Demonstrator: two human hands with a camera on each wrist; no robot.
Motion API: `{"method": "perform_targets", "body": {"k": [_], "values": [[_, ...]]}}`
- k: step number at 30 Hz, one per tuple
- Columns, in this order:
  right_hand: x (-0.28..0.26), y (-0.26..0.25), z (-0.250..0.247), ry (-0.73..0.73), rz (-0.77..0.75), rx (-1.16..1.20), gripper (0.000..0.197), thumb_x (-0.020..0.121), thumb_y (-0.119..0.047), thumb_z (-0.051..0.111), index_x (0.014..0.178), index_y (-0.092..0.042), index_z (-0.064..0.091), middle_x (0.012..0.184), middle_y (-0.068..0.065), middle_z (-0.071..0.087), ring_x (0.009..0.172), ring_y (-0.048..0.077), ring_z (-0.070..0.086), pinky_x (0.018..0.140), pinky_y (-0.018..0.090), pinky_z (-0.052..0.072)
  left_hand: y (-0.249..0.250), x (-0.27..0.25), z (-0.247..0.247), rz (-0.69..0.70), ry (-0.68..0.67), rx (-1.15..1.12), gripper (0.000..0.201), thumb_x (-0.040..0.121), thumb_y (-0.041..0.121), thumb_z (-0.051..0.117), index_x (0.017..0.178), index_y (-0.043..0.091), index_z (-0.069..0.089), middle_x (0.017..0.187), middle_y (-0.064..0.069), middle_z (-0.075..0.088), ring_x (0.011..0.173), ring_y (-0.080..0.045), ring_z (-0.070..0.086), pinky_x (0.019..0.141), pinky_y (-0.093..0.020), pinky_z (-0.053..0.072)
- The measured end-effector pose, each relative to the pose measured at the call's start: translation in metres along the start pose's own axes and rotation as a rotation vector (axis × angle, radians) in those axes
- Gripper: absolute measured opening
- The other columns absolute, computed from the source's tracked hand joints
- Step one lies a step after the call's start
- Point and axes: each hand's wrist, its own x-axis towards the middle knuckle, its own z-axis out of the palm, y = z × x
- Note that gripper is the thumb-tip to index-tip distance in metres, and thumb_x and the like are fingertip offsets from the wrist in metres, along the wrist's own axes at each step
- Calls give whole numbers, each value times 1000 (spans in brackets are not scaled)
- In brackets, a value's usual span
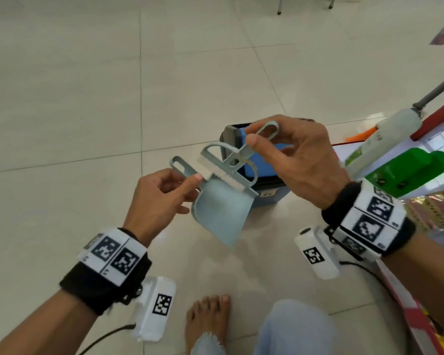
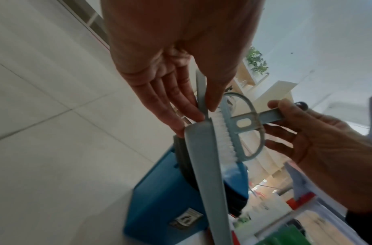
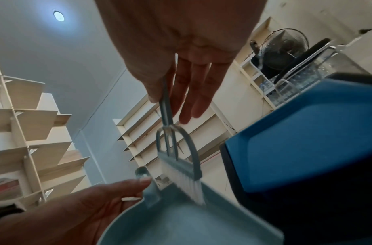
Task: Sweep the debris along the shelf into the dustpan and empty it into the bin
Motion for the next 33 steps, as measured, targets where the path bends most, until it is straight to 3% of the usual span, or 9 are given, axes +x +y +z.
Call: {"method": "perform_targets", "body": {"k": [4, 8, 10, 15, 19, 23, 25, 29, 33], "values": [[17, 6, 31, -169, 12, -36, 22, 99, -31, 58, 95, -10, 64, 86, 2, 68, 82, 17, 66, 72, 31, 56, -34, 14, -25, -111, 42, 3, 26, 80, 37, 74, 83, 11, 74, 77, -7, 76, 68, -14, 72, 54, -21, 53], [23, 22, 78, -610, 110, -265, 19, 99, -41, 50, 100, -26, 61, 87, -9, 63, 80, 10, 61, 73, 33, 53, -72, 41, -35, -219, 20, 94, 24, 82, 33, 73, 88, 10, 77, 83, -8, 75, 74, -17, 69, 59, -24, 52], [18, 37, 107, -680, 122, -359, 22, 99, -44, 48, 103, -28, 61, 91, -7, 66, 85, 15, 63, 72, 35, 51, -87, 58, -29, -259, -9, 127, 24, 83, 31, 72, 91, 8, 77, 88, -12, 75, 78, -19, 67, 62, -24, 52], [12, 86, 168, -531, 131, -522, 26, 97, -47, 49, 88, -23, 54, 88, -5, 62, 81, 21, 58, 65, 31, 40, -120, 102, -2, -276, -27, 307, 26, 85, 32, 70, 99, 12, 77, 98, -14, 74, 90, -26, 67, 84, -38, 56], [9, 122, 206, -417, 302, -484, 25, 96, -44, 52, 93, -21, 59, 98, -1, 59, 89, 22, 57, 72, 34, 46, -147, 136, 7, -324, 5, 422, 22, 86, 28, 67, 100, 14, 77, 94, -8, 74, 83, -23, 64, 74, -27, 48], [8, 156, 227, -356, 527, -452, 28, 95, -47, 52, 97, -22, 62, 109, 2, 61, 97, 26, 60, 81, 39, 50, -171, 155, 8, -341, 5, 445, 21, 86, 36, 65, 75, 20, 74, 81, -7, 70, 77, -25, 63, 72, -28, 48], [8, 170, 231, -343, 598, -439, 29, 94, -49, 52, 98, -22, 63, 110, 3, 64, 97, 30, 62, 81, 38, 49, -181, 161, 7, -347, 24, 447, 20, 86, 35, 64, 73, 21, 71, 80, -6, 68, 78, -25, 62, 76, -32, 50], [8, 190, 231, -332, 676, -369, 32, 95, -45, 53, 100, -16, 64, 107, 8, 69, 97, 31, 63, 80, 36, 51, -195, 171, 12, -349, 16, 439, 11, 85, 20, 66, 90, 13, 72, 91, -12, 65, 89, -23, 60, 81, -26, 44], [7, 199, 229, -303, 733, -257, 38, 96, -39, 56, 118, -9, 64, 116, 14, 69, 108, 32, 63, 85, 33, 49, -200, 169, 20, -369, 31, 401, 41, 83, 13, 68, 122, 1, 64, 125, -16, 64, 118, -28, 58, 101, -27, 41]]}}
